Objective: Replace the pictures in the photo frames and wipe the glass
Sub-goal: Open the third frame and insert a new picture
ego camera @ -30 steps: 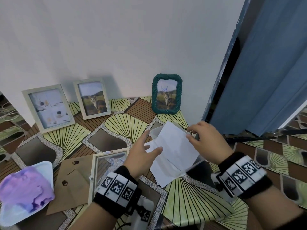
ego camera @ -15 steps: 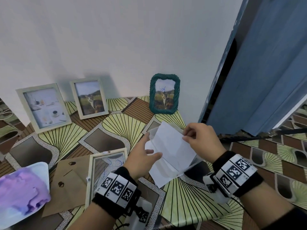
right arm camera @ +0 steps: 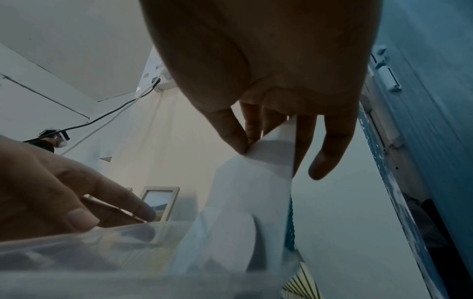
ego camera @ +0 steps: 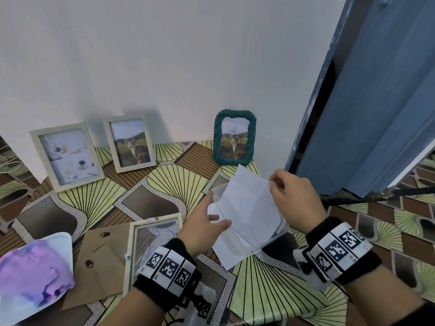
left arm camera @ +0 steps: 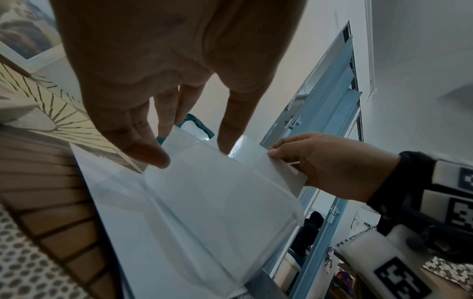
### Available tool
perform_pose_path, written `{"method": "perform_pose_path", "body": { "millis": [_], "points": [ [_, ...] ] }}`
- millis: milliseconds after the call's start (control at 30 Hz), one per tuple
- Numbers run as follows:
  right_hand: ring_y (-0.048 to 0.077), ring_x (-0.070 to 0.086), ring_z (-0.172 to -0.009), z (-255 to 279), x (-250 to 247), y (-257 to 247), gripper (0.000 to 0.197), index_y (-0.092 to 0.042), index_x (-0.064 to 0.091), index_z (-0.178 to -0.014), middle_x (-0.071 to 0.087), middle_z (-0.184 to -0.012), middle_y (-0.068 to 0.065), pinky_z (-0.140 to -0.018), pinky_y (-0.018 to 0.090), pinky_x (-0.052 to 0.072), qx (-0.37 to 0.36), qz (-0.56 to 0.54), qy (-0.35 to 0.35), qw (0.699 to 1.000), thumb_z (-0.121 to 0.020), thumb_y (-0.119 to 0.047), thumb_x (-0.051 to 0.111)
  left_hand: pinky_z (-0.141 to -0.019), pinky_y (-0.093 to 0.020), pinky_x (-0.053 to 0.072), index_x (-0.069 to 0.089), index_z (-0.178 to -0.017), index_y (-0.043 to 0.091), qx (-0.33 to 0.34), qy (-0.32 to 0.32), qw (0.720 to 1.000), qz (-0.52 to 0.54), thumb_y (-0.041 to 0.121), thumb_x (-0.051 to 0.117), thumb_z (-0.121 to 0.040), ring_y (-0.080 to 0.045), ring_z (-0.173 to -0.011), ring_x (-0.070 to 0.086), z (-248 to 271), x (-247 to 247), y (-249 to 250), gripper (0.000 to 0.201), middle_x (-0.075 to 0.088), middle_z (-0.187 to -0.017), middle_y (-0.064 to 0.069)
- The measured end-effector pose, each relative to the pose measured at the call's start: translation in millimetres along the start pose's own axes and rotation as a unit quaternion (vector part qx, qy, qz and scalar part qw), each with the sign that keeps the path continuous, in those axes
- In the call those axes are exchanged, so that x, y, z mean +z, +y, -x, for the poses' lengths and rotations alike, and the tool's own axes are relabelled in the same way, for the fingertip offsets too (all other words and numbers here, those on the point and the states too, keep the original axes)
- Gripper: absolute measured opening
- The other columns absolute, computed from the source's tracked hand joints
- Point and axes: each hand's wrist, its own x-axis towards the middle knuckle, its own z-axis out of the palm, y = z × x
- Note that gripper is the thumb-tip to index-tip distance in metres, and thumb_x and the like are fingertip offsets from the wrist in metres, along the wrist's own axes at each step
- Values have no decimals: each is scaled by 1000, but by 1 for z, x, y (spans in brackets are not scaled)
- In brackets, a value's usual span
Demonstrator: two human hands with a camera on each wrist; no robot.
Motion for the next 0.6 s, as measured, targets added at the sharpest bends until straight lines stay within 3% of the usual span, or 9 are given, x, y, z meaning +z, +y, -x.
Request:
{"method": "perform_pose_path", "body": {
  "millis": [133, 233, 300, 367, 433, 500, 600],
  "points": [
    [23, 62, -71, 1, -13, -10, 13, -16, 55, -95, 66, -77, 3, -66, 43, 52, -55, -47, 71, 995, -102, -24, 47, -88, -43, 57, 26, -151, 37, 8, 12, 1000, 12, 24, 71, -88, -12, -117, 56, 3, -4, 2, 78, 42, -146, 16],
    [7, 54, -59, -3, -19, -18, 11, -18, 55, -93, 60, -65, -9, -59, 27, 44, -57, -119, 108, 985, -101, -22, 49, -90, -31, 54, 25, -152, 37, 39, 40, 998, 28, 38, 65, -91, -1, -115, 56, 9, -15, 12, 73, 36, -150, 16],
    [4, 46, -55, -5, -22, -23, 10, -18, 56, -93, 57, -60, -10, -55, 19, 38, -22, -217, 108, 970, -101, -21, 50, -84, -21, 53, 31, -148, 42, 63, 64, 995, 42, 48, 60, -90, 9, -108, 56, 18, -25, 21, 66, 40, -145, 19],
    [6, 51, -64, -4, -22, -29, 9, -16, 59, -96, 61, -65, -5, -62, 23, 42, 29, -345, 84, 934, -100, -20, 52, -77, -17, 53, 40, -142, 48, 80, 92, 991, 54, 60, 53, -83, 6, -108, 57, 30, -38, 30, 61, 47, -139, 19],
    [10, 59, -73, 0, -18, -36, 8, -16, 60, -102, 67, -74, -5, -67, 27, 49, 73, -449, 45, 890, -100, -16, 53, -81, -22, 54, 45, -137, 49, 87, 113, 988, 60, 66, 46, -78, 1, -110, 58, 42, -55, 33, 62, 53, -135, 17],
    [17, 63, -81, 7, -10, -43, 14, -20, 59, -108, 68, -85, 8, -75, 39, 51, 97, -515, 2, 852, -98, -12, 55, -86, -28, 54, 46, -136, 48, 92, 122, 987, 55, 64, 44, -81, -1, -111, 60, 52, -72, 31, 57, 56, -133, 16],
    [27, 67, -83, 18, 4, -51, 34, -29, 58, -109, 70, -93, 18, -76, 43, 53, 91, -542, -57, 834, -91, 0, 60, -85, -20, 50, 50, -132, 49, 97, 136, 986, 19, 56, 48, -87, 7, -109, 59, 68, -96, 20, 46, 61, -125, 18]
  ]
}}
